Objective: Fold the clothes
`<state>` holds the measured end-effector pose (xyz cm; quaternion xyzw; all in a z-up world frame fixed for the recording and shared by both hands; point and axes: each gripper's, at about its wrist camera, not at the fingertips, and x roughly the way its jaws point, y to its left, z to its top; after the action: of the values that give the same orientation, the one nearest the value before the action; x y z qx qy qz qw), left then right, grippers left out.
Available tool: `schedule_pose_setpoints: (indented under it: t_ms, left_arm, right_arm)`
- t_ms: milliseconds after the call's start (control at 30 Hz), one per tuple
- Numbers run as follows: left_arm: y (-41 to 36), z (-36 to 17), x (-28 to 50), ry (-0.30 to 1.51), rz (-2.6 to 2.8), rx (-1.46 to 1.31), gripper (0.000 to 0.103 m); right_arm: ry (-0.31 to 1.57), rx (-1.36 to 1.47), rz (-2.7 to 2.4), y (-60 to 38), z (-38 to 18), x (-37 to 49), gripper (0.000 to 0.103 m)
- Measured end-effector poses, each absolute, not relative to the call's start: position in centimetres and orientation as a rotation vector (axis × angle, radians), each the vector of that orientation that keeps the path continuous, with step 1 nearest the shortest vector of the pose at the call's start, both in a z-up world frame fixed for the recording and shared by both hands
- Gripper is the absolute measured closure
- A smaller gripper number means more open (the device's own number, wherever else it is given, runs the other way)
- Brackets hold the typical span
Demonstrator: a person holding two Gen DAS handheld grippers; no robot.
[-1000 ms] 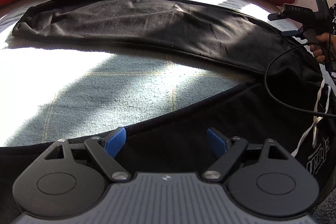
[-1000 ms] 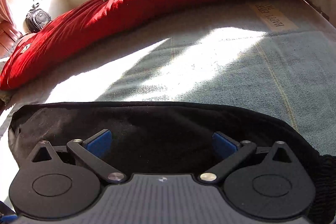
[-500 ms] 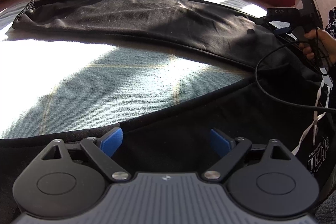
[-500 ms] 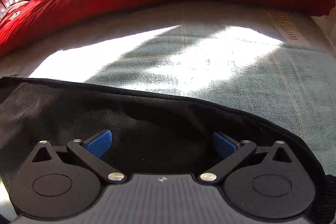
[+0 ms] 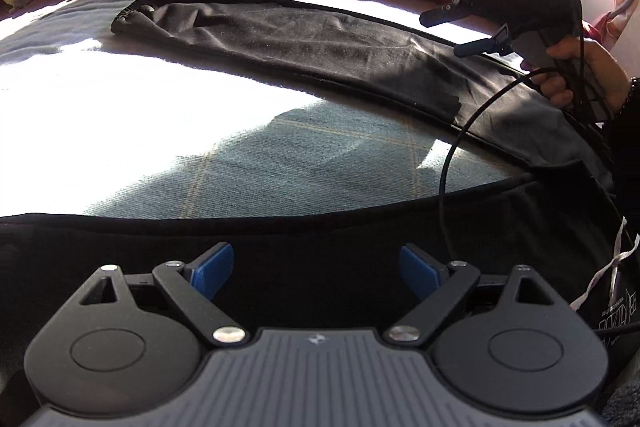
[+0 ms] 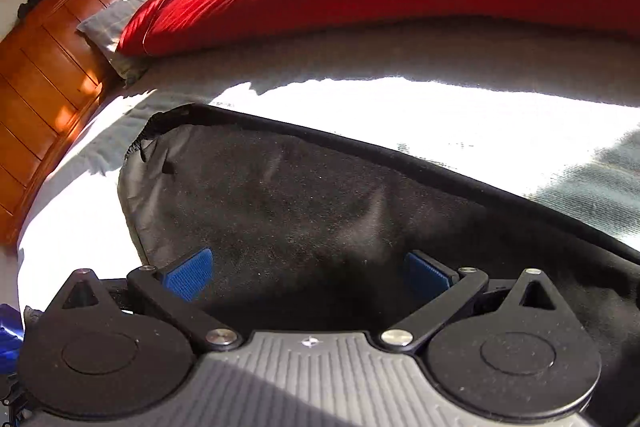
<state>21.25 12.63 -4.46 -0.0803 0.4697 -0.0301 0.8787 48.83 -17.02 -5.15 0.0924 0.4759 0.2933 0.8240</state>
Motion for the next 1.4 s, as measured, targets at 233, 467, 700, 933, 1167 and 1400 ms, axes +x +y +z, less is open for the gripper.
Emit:
schedule_pose_setpoints:
  t_ms: [233,467,700,933,1167,1400]
  left_arm:
    - [14.9,-5.3,19.9,0.976,-0.015,-0.229,0.013]
    - [15.4,-5.6,19.7,0.95,-0.038,-0.256,0.013]
    - [15.1,-5.2,18.9,0.918,-0.099,-0.269,0.013]
    - [13.8,-3.5,17.4,0.861,-0.214,-0.269,0.013]
    - [14.7,-5.2,15.8,0.931,-0.235,-0.311,0.013]
    - [15.9,-5.9,13.2,0.952,-0.276,-0.311,0.012]
  right_arm:
    - [1.108,0.174,0.656,-11.2,-7.9,50.8,0.0]
    - [1.03,0.127,0.667,-12.9,-3.6,45.5,0.0]
    - [0.951,0.026,0.54,-19.1,-0.9,37.4,0.0]
    - [0.923,0.07,0.315,-24.9,-1.5,30.2,0.0]
    - [0.921,0.174,0.217,-27.5,-2.3,25.3,0.0]
    - [0.916,0.179,0.154,-27.2,-2.2,21.7,0.0]
